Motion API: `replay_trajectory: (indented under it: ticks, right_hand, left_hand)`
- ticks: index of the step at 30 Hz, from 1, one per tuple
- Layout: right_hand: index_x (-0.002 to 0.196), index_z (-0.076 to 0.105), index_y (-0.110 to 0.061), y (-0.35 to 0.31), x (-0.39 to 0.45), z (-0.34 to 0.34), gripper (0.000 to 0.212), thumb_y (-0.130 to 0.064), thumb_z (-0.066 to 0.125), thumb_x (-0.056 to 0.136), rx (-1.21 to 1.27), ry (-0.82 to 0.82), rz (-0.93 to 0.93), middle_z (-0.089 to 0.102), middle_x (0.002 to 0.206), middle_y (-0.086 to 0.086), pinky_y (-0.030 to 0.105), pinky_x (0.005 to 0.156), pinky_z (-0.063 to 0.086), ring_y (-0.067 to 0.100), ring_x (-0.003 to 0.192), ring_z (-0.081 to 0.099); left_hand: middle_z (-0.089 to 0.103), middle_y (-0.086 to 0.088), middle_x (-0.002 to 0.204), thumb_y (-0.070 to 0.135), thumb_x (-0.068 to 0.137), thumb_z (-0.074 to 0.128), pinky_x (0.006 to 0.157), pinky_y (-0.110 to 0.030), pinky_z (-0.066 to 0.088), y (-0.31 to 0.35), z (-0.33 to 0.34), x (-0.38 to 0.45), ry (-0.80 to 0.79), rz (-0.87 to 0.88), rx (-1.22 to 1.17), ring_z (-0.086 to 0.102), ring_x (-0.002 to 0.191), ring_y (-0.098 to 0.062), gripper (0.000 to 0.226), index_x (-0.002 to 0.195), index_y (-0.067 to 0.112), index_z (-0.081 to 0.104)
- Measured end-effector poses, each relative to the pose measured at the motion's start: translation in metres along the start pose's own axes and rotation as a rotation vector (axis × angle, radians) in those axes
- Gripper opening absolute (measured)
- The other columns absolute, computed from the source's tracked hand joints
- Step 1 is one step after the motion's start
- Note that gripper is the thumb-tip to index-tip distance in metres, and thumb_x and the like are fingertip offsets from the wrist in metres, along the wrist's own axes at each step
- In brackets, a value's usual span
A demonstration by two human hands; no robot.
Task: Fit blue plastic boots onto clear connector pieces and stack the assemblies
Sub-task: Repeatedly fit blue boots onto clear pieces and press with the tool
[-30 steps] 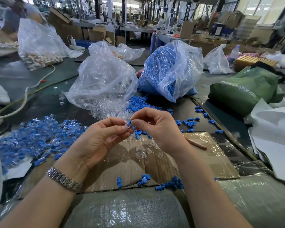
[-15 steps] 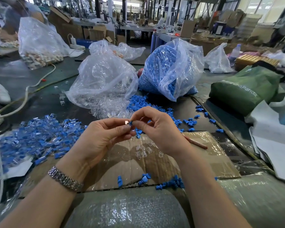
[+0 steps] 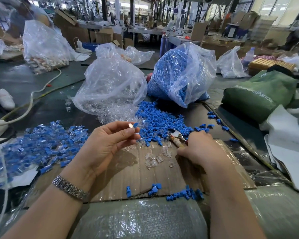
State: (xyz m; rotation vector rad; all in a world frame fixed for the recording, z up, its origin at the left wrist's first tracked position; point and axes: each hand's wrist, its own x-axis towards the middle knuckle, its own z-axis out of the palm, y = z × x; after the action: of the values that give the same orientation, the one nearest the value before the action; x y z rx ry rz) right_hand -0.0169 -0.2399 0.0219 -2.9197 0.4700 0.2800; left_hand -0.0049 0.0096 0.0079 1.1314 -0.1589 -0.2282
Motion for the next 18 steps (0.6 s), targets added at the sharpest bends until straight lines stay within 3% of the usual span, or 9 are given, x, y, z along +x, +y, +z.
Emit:
replay_trajectory:
  ticks: [4,6,10,12,15,18]
  right_hand:
    - [0.078,0.052,-0.016,0.0,0.001,0.001,0.025,-0.033,0.058,0.094,0.075,-0.017,-0.006,0.059,0.088,0.009,0.033,0.062,0.042,0.026,0.082,0.059]
    - [0.083,0.056,-0.014,0.002,0.002,0.0,0.019,-0.025,0.057,0.098,0.102,-0.001,-0.018,0.057,0.079,0.005,0.032,0.057,0.041,0.021,0.071,0.056]
    - [0.088,0.055,-0.013,0.0,-0.002,-0.006,0.02,-0.028,0.056,0.101,0.169,-0.009,-0.071,0.059,0.087,0.007,0.034,0.06,0.043,0.021,0.073,0.056]
    - [0.094,0.056,-0.01,-0.004,-0.009,-0.015,0.022,-0.03,0.053,0.103,0.323,-0.001,-0.132,0.065,0.092,0.01,0.04,0.069,0.053,0.026,0.08,0.064]
    - [0.097,0.062,0.0,-0.012,-0.026,-0.03,0.03,-0.028,0.054,0.105,0.726,-0.198,-0.297,0.075,0.085,0.013,0.045,0.078,0.063,0.028,0.078,0.074]
    - [0.1,0.063,0.007,-0.024,-0.041,-0.034,0.037,-0.029,0.054,0.105,0.711,-0.385,-0.466,0.077,0.085,0.009,0.034,0.074,0.061,0.023,0.076,0.075]
  left_hand:
    - [0.075,-0.021,0.107,0.007,0.079,0.072,0.074,-0.028,0.062,0.001,-0.006,0.002,0.018,0.007,-0.016,0.075,0.086,-0.025,0.018,0.094,0.009,0.081]
    - [0.074,-0.022,0.109,0.006,0.08,0.072,0.074,-0.028,0.062,0.001,-0.008,0.003,0.03,0.009,-0.032,0.074,0.087,-0.025,0.018,0.096,0.007,0.08]
    - [0.074,-0.02,0.109,0.007,0.08,0.073,0.072,-0.026,0.061,0.001,-0.01,0.004,0.031,0.014,-0.091,0.074,0.089,-0.023,0.018,0.095,0.011,0.081]
    - [0.075,-0.018,0.11,0.007,0.081,0.073,0.072,-0.026,0.061,0.001,-0.012,0.005,0.032,0.013,-0.121,0.074,0.094,-0.023,0.019,0.097,0.012,0.081]
    - [0.074,-0.016,0.116,0.007,0.084,0.073,0.076,-0.028,0.06,0.001,-0.016,0.007,0.035,0.002,-0.173,0.073,0.104,-0.024,0.02,0.102,0.01,0.08]
    - [0.074,-0.014,0.118,0.011,0.083,0.076,0.08,-0.028,0.059,0.001,-0.016,0.006,0.017,0.015,-0.182,0.072,0.108,-0.022,0.021,0.104,0.011,0.08]
